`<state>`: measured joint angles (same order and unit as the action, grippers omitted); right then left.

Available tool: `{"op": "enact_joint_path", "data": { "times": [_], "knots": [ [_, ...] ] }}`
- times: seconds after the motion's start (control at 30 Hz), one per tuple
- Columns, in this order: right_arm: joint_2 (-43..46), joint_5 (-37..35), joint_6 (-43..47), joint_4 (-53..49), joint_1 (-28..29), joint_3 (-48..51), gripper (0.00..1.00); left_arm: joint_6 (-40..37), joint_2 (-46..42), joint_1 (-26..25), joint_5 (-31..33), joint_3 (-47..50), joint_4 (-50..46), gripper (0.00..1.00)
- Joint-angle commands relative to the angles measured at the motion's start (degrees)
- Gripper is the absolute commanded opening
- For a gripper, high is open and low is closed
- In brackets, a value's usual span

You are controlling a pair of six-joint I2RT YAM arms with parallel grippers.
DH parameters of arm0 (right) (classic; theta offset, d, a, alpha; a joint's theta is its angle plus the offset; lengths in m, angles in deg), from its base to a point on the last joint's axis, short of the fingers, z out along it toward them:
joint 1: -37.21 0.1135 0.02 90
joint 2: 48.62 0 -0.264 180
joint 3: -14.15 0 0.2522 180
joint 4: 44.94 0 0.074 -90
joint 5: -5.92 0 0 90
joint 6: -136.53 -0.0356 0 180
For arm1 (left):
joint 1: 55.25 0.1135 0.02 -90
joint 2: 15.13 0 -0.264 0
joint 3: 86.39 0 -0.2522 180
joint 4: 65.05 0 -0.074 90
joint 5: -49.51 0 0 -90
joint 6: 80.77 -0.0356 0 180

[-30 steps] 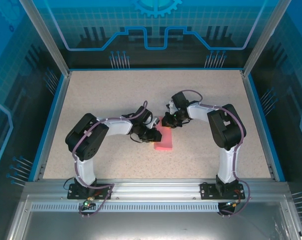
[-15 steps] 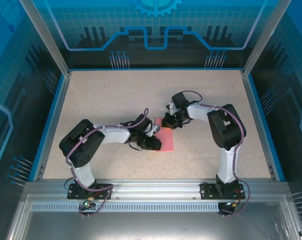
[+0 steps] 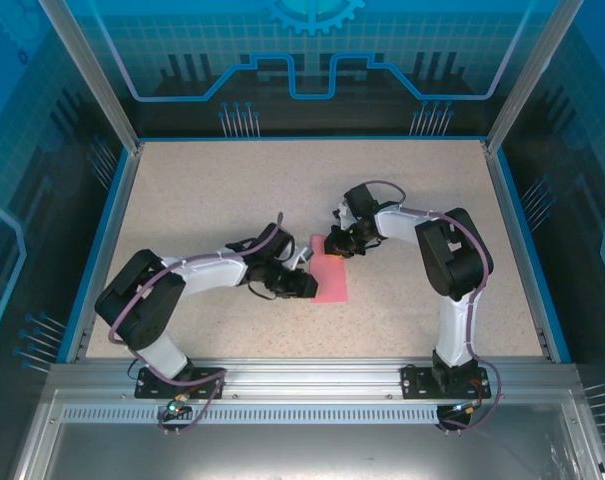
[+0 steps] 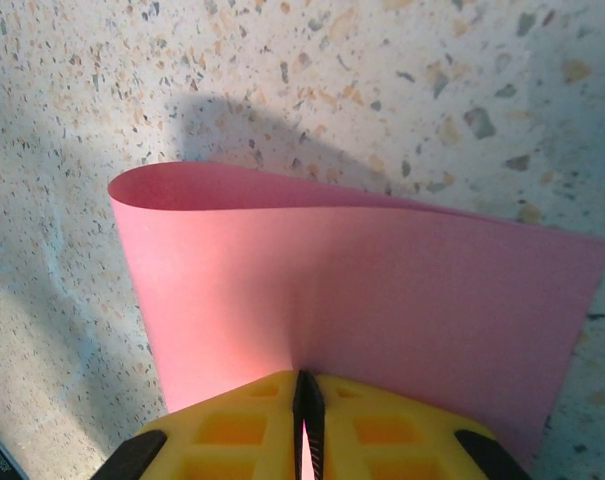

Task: Fold a paper plane with a square sheet of paper (fold left side to right side)
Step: First fold the square sheet of paper in half at the center of the table, then hold the square sheet of paper at the center of the table.

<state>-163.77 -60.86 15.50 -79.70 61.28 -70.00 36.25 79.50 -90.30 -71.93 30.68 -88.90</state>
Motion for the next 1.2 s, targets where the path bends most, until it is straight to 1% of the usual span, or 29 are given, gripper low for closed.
{"op": "enact_joint_path", "data": {
  "times": [0.0, 0.1, 0.23, 0.43, 0.53, 0.6, 0.7, 0.77, 0.8, 0.87, 0.93, 1.0, 1.07, 1.17],
  "knots": [
    [-2.86, -5.55, 0.88, -3.23, -0.34, 0.43, 0.14, -0.63, 4.09, 2.31, -1.54, -5.01, -1.09, 0.34],
    [-2.76, -5.64, 1.05, -3.34, -0.27, 0.43, 0.14, -1.83, 9.21, 2.63, -1.62, -8.80, -0.81, 0.33],
    [-2.66, -5.53, 1.14, -3.31, -0.26, 0.43, 0.14, -2.24, 13.72, 2.66, -1.24, -11.81, -0.90, 0.33],
    [-1.64, -4.15, 1.16, -1.05, -0.20, 1.02, 0.15, -1.87, 16.45, 2.38, 0.88, -11.61, -0.68, 0.33],
    [1.49, -3.53, 0.96, 2.13, -0.26, 2.17, 0.17, -1.97, 16.97, 2.24, 2.45, -11.21, -1.96, 0.33],
    [4.51, -3.46, 1.44, 3.55, -0.61, 2.33, 0.20, -1.64, 17.24, 2.18, 3.26, -10.73, -2.65, 0.32],
    [10.37, -4.82, 2.42, 3.97, -1.04, 3.22, 0.33, -1.18, 17.34, 2.08, 3.56, -9.83, -2.51, 0.32],
    [14.01, -6.25, 3.19, 3.20, -1.22, 4.71, 0.40, -0.86, 17.34, 1.94, 3.79, -9.45, -2.50, 0.32],
    [16.09, -7.21, 3.42, 2.23, -1.20, 5.83, 0.42, -0.74, 17.28, 1.96, 3.86, -9.26, -2.28, 0.31],
    [19.61, -7.95, 3.80, 0.40, -1.23, 8.33, 0.43, -0.47, 17.26, 1.77, 3.87, -9.12, -2.04, 0.31],
    [23.04, -7.46, 3.43, -0.62, -1.09, 12.03, 0.42, -0.48, 17.19, 1.69, 3.95, -9.27, -2.19, 0.31],
    [26.59, -6.21, 2.28, -0.16, -0.46, 16.91, 0.38, -0.47, 17.20, 1.58, 4.11, -9.54, -2.49, 0.31],
    [29.46, -4.70, 1.28, 1.25, 0.90, 21.38, 0.30, -0.50, 17.25, 1.54, 4.11, -9.81, -2.65, 0.31],
    [30.37, -1.16, -1.07, 4.28, 3.09, 25.41, 0.20, -0.61, 17.34, 1.55, 4.32, -10.15, -3.17, 0.31]
  ]
}}
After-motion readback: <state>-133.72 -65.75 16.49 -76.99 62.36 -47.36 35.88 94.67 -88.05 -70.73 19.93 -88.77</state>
